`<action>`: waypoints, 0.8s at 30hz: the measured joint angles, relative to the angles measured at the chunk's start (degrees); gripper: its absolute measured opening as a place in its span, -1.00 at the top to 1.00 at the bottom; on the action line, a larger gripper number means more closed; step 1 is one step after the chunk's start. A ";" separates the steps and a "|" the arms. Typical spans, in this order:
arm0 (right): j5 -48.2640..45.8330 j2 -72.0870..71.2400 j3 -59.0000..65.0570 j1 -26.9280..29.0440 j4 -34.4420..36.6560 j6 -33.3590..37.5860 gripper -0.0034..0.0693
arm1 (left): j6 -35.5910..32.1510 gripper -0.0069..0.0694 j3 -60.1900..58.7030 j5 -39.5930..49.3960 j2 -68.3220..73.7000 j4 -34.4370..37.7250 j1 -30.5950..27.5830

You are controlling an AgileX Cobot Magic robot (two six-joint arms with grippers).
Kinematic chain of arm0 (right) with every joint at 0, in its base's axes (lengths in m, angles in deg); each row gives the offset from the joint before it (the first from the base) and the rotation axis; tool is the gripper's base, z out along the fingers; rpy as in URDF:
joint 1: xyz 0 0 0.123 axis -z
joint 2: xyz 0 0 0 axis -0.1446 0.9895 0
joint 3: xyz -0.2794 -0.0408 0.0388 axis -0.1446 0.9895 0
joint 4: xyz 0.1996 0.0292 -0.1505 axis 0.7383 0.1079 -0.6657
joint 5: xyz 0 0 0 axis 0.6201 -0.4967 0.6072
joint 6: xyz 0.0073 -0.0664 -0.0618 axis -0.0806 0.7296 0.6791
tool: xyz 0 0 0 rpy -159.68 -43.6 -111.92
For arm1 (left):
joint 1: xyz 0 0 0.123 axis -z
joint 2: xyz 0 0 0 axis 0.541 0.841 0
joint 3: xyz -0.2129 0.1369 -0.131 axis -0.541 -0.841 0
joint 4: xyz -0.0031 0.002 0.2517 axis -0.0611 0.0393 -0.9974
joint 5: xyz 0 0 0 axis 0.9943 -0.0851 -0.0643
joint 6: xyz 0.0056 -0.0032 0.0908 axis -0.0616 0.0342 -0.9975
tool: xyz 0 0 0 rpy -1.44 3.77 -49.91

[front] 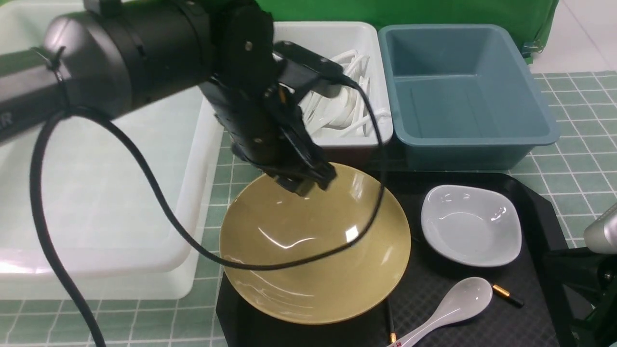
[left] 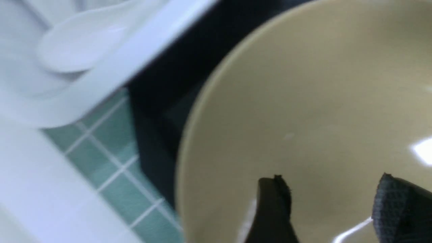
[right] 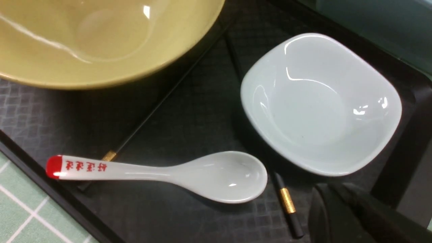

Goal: On blue table put chopsticks spoon bowls plates into blue grey white boxes.
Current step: 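Grasp the large bowl on the tray by its rim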

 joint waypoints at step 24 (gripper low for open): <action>0.00 0.00 0.00 0.00 0.18 -0.13 0.77 | 2.34 -0.25 0.48 0.43 6.75 -3.36 -1.97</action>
